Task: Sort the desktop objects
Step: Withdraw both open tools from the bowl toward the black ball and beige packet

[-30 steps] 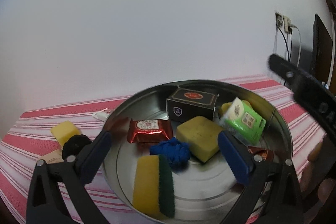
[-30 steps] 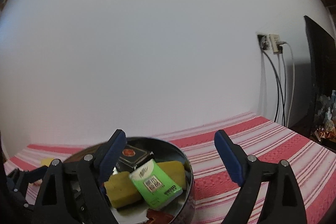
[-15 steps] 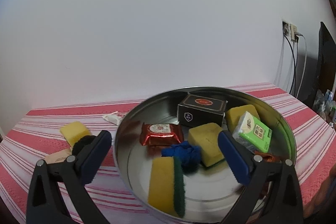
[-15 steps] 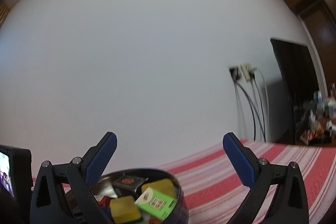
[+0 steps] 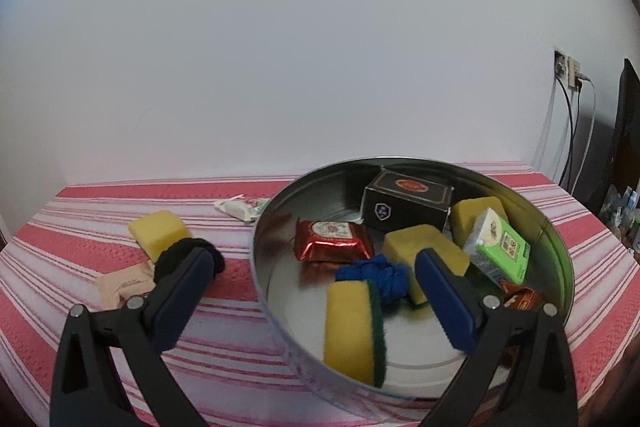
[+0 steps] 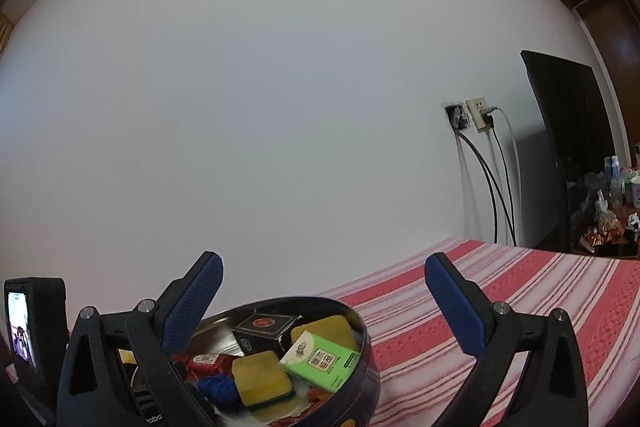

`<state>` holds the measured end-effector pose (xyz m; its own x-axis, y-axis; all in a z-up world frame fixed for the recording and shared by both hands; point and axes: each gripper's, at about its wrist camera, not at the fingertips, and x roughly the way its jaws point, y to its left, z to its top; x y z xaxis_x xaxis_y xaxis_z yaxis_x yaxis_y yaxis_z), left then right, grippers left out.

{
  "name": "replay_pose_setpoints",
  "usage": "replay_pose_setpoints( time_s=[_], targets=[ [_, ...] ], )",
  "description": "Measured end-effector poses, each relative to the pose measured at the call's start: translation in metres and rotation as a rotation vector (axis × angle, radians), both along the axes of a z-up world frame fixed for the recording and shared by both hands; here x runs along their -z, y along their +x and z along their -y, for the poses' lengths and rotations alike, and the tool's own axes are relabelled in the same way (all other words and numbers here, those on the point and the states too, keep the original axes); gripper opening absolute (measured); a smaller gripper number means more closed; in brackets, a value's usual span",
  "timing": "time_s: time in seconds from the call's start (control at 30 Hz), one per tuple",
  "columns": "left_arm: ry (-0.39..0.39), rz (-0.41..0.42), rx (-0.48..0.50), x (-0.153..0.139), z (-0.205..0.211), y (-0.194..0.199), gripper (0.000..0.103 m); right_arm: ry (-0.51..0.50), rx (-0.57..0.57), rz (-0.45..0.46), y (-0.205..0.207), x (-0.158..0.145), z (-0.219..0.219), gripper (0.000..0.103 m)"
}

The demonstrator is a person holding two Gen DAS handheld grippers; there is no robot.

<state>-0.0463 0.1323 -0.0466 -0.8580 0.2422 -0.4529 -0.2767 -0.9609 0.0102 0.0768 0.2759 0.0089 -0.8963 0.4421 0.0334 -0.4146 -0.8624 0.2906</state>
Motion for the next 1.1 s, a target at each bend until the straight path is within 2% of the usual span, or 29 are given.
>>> replay_pose_setpoints(
  time_s=[0.5,0.93,1.1],
  targets=[
    [-0.01,-0.034,-0.035,-0.003,0.037,0.005,0.102,0.009,-0.118,0.021,-0.002,0.001,0.044,0.103],
    [-0.05,-0.008,-0.154,0.0,0.085,-0.019,0.101,0.046,-0.253,0.06,-0.022,0.0,0.087,0.103],
    [-0.076,-0.022,-0.195,0.001,0.104,-0.029,0.1,0.047,-0.303,0.072,-0.033,0.001,0.105,0.103]
  ],
)
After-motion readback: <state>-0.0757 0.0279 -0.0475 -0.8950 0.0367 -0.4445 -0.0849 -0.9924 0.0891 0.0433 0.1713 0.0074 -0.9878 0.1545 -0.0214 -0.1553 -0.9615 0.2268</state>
